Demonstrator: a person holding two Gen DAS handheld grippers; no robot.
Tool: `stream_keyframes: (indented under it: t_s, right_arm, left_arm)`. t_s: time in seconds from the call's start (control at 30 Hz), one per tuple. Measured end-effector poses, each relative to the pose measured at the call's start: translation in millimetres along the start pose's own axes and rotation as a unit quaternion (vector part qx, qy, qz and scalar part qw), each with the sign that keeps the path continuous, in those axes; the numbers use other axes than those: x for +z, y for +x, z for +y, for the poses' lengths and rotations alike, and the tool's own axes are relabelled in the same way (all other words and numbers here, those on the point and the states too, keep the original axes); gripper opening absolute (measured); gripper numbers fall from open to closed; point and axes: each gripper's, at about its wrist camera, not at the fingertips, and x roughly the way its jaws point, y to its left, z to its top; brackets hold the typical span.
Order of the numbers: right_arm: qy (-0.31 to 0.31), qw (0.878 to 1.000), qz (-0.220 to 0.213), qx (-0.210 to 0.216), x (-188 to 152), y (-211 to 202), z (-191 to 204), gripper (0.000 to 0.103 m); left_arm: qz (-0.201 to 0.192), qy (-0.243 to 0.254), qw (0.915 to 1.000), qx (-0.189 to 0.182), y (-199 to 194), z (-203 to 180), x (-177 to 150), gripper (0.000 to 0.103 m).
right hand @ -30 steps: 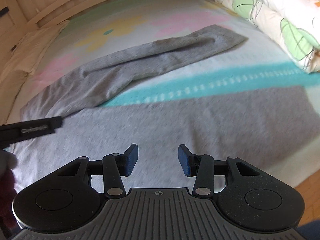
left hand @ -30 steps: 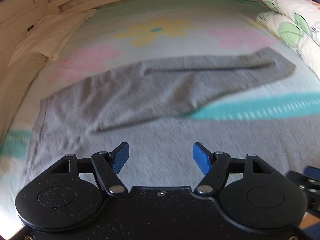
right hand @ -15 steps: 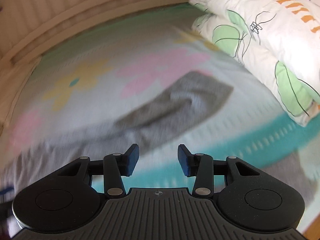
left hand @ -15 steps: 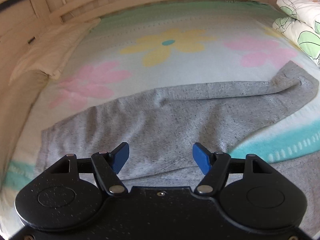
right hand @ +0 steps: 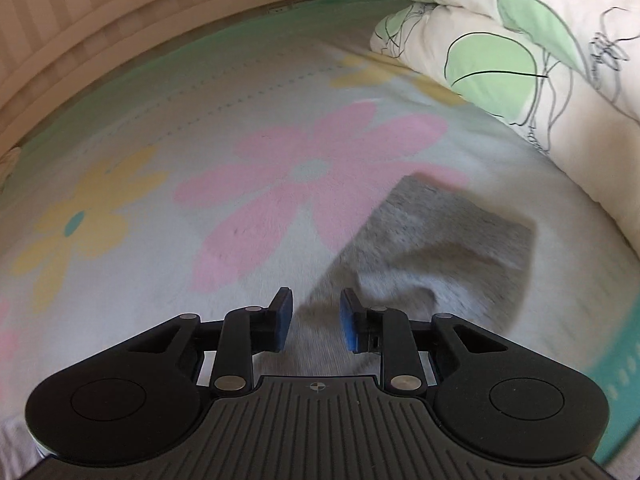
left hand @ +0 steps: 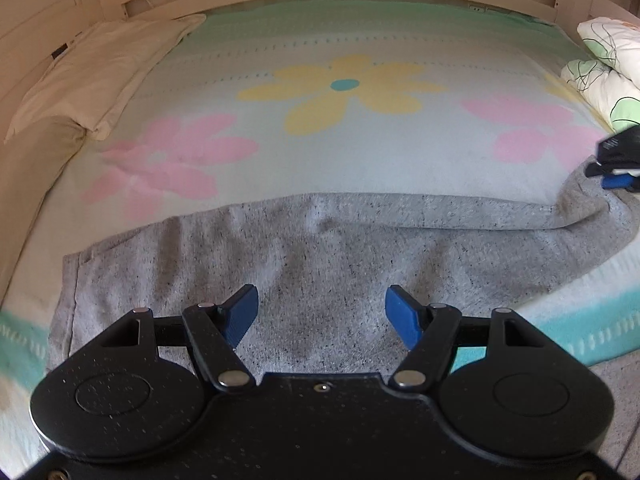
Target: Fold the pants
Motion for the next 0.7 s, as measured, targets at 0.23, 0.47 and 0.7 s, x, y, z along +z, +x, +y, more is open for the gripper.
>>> stream_keyframes:
  t_s: [0.23, 0.47, 0.7]
  right_arm:
    - [-0.002, 0.998, 0.012, -0.053, 8, 44, 14, 0.040]
    - [-0.030, 0.996, 0.035, -0.077, -2, 54, 13, 0.008]
    - [0.000, 0.998, 0.029, -0.055, -3, -4, -28, 0.005]
  left_arm:
    - [0.008, -0.016, 0.9998, 0.005, 4, 14, 1, 0.072]
    - [0.011, -0.032, 0.9994, 0.012, 7, 23, 5, 0.072]
    - [-0.001, -0.040, 0.9992, 0.005, 0, 23, 9, 0.072]
